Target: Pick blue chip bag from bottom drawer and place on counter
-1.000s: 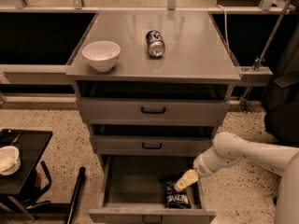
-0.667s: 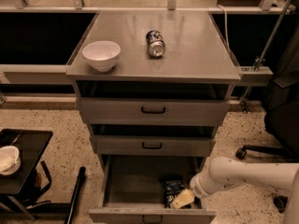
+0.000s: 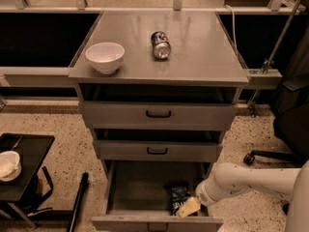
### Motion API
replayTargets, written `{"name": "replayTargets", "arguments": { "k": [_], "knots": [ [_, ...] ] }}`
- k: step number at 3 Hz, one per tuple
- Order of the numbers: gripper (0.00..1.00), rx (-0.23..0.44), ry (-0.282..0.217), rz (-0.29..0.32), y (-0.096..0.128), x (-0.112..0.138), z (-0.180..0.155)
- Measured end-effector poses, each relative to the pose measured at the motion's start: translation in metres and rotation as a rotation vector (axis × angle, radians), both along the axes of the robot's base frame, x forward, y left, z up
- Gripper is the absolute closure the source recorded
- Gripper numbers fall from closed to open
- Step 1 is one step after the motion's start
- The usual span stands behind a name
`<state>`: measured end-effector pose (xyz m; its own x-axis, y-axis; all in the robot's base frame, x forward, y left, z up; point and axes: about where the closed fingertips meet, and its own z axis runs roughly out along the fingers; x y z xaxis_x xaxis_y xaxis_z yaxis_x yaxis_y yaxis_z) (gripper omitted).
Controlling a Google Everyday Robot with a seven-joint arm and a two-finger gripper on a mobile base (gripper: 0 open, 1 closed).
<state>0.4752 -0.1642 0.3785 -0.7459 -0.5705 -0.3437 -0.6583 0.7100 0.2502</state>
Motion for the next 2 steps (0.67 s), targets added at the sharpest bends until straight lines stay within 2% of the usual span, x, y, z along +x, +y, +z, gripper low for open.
{"name": "replayTargets", "arguments": {
  "k": [1, 2],
  "knots": [
    [0.0, -0.017, -0.037, 0.018, -0.002, 0.004, -0.04],
    [0.0, -0.005, -0.171, -0.019, 0.007, 0.048, -0.069]
  ]
}}
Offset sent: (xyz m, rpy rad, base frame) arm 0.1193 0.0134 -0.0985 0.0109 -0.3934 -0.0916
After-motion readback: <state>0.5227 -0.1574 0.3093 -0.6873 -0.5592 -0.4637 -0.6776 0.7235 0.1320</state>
